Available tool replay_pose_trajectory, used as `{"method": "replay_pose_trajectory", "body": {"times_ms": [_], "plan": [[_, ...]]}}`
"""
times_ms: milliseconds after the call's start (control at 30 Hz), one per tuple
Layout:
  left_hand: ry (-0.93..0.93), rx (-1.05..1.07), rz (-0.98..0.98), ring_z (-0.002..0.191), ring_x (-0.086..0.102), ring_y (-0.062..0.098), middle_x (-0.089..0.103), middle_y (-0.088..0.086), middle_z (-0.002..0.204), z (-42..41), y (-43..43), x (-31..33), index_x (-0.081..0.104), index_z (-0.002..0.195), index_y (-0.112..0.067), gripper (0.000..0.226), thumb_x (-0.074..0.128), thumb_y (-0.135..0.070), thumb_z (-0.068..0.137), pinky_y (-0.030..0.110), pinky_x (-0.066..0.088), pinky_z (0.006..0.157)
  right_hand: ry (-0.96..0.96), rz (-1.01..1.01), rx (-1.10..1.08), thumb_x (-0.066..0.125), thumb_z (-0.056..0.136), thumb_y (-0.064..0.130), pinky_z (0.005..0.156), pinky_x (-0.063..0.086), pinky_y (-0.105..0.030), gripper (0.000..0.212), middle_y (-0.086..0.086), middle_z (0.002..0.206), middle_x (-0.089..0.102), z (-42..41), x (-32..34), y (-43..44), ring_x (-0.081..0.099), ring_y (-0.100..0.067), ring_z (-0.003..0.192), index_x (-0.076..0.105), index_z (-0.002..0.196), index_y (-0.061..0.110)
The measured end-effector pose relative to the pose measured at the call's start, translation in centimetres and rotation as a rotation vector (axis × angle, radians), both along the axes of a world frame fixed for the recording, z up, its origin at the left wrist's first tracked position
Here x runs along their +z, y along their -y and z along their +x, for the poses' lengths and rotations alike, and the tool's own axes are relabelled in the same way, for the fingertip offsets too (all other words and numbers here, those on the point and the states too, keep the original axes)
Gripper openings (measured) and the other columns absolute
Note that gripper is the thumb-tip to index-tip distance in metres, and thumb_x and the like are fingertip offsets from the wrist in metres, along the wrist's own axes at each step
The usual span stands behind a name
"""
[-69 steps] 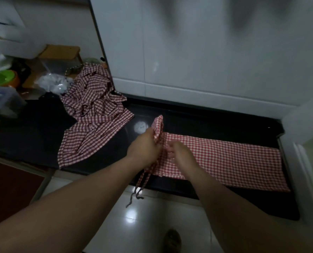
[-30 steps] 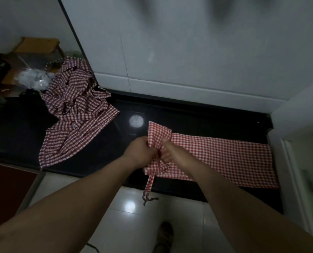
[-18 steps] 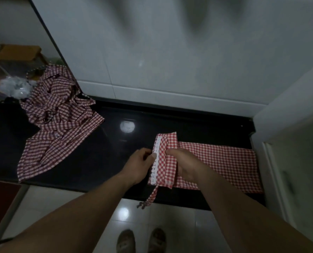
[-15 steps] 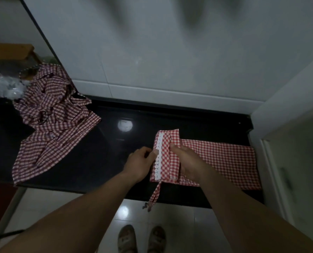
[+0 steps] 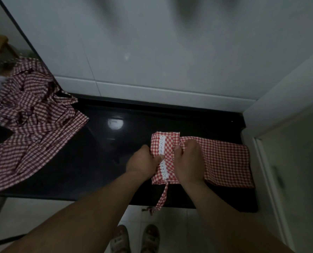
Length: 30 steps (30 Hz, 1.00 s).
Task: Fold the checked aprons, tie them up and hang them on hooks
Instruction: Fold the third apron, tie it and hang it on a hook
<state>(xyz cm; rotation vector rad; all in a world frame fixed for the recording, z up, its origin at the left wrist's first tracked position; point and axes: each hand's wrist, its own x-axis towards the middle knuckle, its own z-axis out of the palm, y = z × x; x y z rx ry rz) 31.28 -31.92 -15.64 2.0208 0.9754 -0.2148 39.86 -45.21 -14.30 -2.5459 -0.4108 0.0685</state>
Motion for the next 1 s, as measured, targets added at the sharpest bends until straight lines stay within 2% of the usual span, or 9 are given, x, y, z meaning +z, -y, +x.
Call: {"method": "replay_pose_trajectory", "body": {"times_ms": [67, 167, 433, 500, 600, 700, 767, 867, 1000], "plan": [[0.029, 0.016, 0.008, 0.089, 0.067, 0.016, 0.068, -0.007, 0.100, -0.2, -0.2, 0.0, 0.056, 0.104, -0.025, 0.040, 0.070, -0.059, 0.089, 0.042, 0.059, 0.082, 0.194, -0.100, 0.194, 0.046, 0.102, 0.038, 0.098, 0.048, -0.035, 0.034, 0.002, 0.126, 0.059, -0.9, -0.2, -0.3, 0.055, -0.015, 0.115, 0.054, 0.130, 0.022], [0.082, 0.079, 0.009, 0.085, 0.067, 0.012, 0.070, -0.008, 0.096, -1.6, -2.1, 0.1, 0.059, 0.102, -0.024, 0.033, 0.072, -0.052, 0.091, 0.040, 0.059, 0.081, 0.161, -0.268, 0.457, 0.025, 0.104, 0.046, 0.121, 0.030, -0.042, 0.059, 0.001, 0.161, 0.039, -2.9, -1.7, -1.8, 0.034, -0.017, 0.148, 0.033, 0.157, 0.022], [0.107, 0.202, 0.024, 0.098, 0.067, 0.022, 0.071, 0.003, 0.111, -6.9, -8.9, 1.1, 0.062, 0.116, -0.014, 0.035, 0.066, -0.044, 0.098, 0.039, 0.056, 0.088, 0.009, -0.283, 0.580, 0.008, 0.103, 0.055, 0.128, 0.004, -0.052, 0.069, 0.002, 0.173, 0.003, -7.7, -3.3, -8.3, -0.002, -0.017, 0.159, 0.003, 0.165, 0.025], [0.103, 0.173, 0.017, 0.096, 0.067, 0.022, 0.071, 0.004, 0.110, -6.5, -8.6, 1.4, 0.060, 0.113, -0.016, 0.031, 0.068, -0.040, 0.096, 0.040, 0.057, 0.086, -0.019, -0.238, 0.556, 0.013, 0.103, 0.053, 0.128, 0.010, -0.049, 0.066, 0.003, 0.172, 0.013, -7.3, -3.0, -8.4, 0.007, -0.017, 0.159, 0.015, 0.164, 0.026], [0.119, 0.151, 0.168, 0.086, 0.065, 0.027, 0.066, 0.001, 0.095, -5.6, -7.2, 3.1, 0.047, 0.101, -0.022, 0.028, 0.063, -0.044, 0.095, 0.037, 0.048, 0.070, -0.170, -0.001, 0.327, 0.025, 0.098, 0.055, 0.114, 0.038, -0.040, 0.059, 0.001, 0.138, 0.059, -6.0, -1.0, -7.9, 0.052, -0.021, 0.133, 0.063, 0.132, 0.025], [0.190, 0.028, 0.195, 0.077, 0.062, 0.024, 0.063, -0.003, 0.089, -3.9, -4.9, 4.9, 0.043, 0.096, -0.026, 0.028, 0.057, -0.051, 0.095, 0.035, 0.045, 0.067, -0.961, 0.601, 0.082, 0.040, 0.101, 0.064, 0.110, 0.049, -0.043, 0.057, -0.003, 0.122, 0.074, -4.7, 1.9, -7.4, 0.070, -0.024, 0.115, 0.071, 0.124, 0.023], [0.322, -0.038, -0.065, 0.079, 0.066, 0.021, 0.067, -0.004, 0.089, -3.0, -3.7, 5.1, 0.051, 0.096, -0.027, 0.023, 0.060, -0.049, 0.093, 0.041, 0.055, 0.071, -1.225, 0.723, -0.036, 0.047, 0.097, 0.067, 0.108, 0.051, -0.050, 0.062, -0.010, 0.124, 0.074, -3.4, 3.2, -6.7, 0.071, -0.029, 0.115, 0.071, 0.127, 0.019], [0.462, -0.042, -0.183, 0.095, 0.065, 0.014, 0.064, -0.006, 0.101, -2.6, -3.9, 3.6, 0.067, 0.102, -0.031, 0.008, 0.061, -0.035, 0.100, 0.047, 0.055, 0.092, -1.256, 0.661, -0.143, 0.052, 0.089, 0.076, 0.106, 0.051, -0.052, 0.074, -0.010, 0.127, 0.073, -1.5, 3.3, -5.3, 0.070, -0.030, 0.116, 0.066, 0.132, 0.018], [0.384, -0.243, -0.057, 0.120, 0.054, 0.012, 0.050, -0.008, 0.127, -3.3, -4.4, 0.8, 0.055, 0.140, -0.038, 0.043, 0.065, -0.045, 0.099, 0.040, 0.050, 0.106, -1.238, 0.684, -0.100, 0.065, 0.093, 0.059, 0.103, 0.053, -0.056, 0.064, -0.012, 0.128, 0.071, -0.6, 3.5, -4.0, 0.071, -0.031, 0.115, 0.057, 0.141, 0.017]]}}
